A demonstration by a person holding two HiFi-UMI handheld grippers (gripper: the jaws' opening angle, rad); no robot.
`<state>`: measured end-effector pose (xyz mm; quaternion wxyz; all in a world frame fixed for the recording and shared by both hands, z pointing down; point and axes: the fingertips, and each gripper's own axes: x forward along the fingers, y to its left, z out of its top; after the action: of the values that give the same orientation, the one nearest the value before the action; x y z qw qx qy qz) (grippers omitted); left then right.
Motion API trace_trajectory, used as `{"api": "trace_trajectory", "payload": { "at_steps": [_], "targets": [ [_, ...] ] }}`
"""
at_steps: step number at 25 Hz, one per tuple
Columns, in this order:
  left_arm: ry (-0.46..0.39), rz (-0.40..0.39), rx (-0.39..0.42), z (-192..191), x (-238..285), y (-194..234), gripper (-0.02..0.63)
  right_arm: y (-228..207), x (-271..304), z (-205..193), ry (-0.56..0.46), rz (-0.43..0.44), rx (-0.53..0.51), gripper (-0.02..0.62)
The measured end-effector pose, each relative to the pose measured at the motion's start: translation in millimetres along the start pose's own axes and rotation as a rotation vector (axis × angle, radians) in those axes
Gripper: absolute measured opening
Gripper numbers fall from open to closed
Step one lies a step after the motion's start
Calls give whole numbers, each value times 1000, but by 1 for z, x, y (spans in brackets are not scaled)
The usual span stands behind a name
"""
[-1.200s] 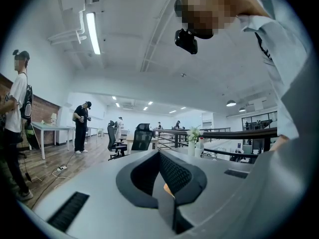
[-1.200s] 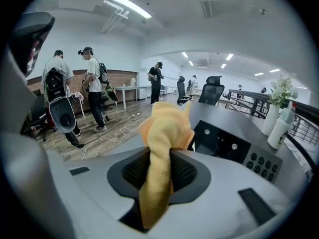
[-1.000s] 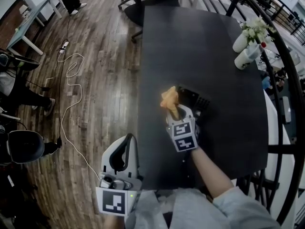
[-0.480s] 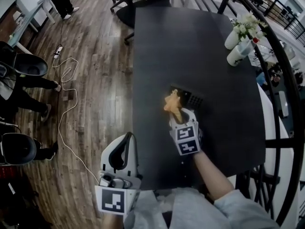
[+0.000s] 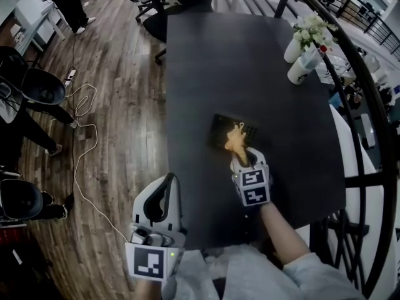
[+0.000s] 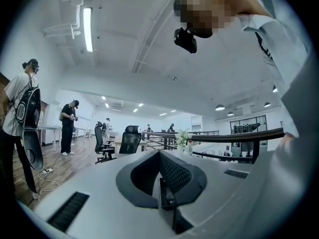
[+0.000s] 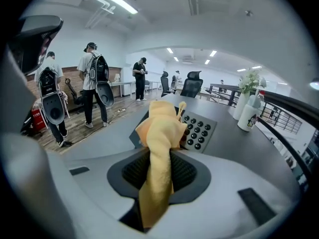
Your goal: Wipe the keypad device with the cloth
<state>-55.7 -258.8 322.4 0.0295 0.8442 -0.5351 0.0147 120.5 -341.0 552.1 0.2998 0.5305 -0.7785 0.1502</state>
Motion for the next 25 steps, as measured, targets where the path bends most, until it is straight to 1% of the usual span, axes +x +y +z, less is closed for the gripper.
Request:
{"api": "trace_trajectory", "payload": {
  "at_steps": [9, 14, 19, 22, 25],
  "targets": [
    [-16, -22, 2, 4, 2, -5, 12, -30, -15, -10, 4, -65, 33, 98],
    [-25, -30, -2, 7, 0, -6, 12, -46, -30, -2, -8, -111, 36, 98],
    [-29, -38, -4, 6, -1, -7, 12, -68, -41, 13, -47, -160, 33, 98],
    [-31, -36, -6, 8, 0, -7, 12, -76, -45, 26, -69, -161, 19, 98],
    [-27, -36, -7, 6, 1, -7, 12, -80, -45, 41, -90, -175, -50, 98]
  ]
}}
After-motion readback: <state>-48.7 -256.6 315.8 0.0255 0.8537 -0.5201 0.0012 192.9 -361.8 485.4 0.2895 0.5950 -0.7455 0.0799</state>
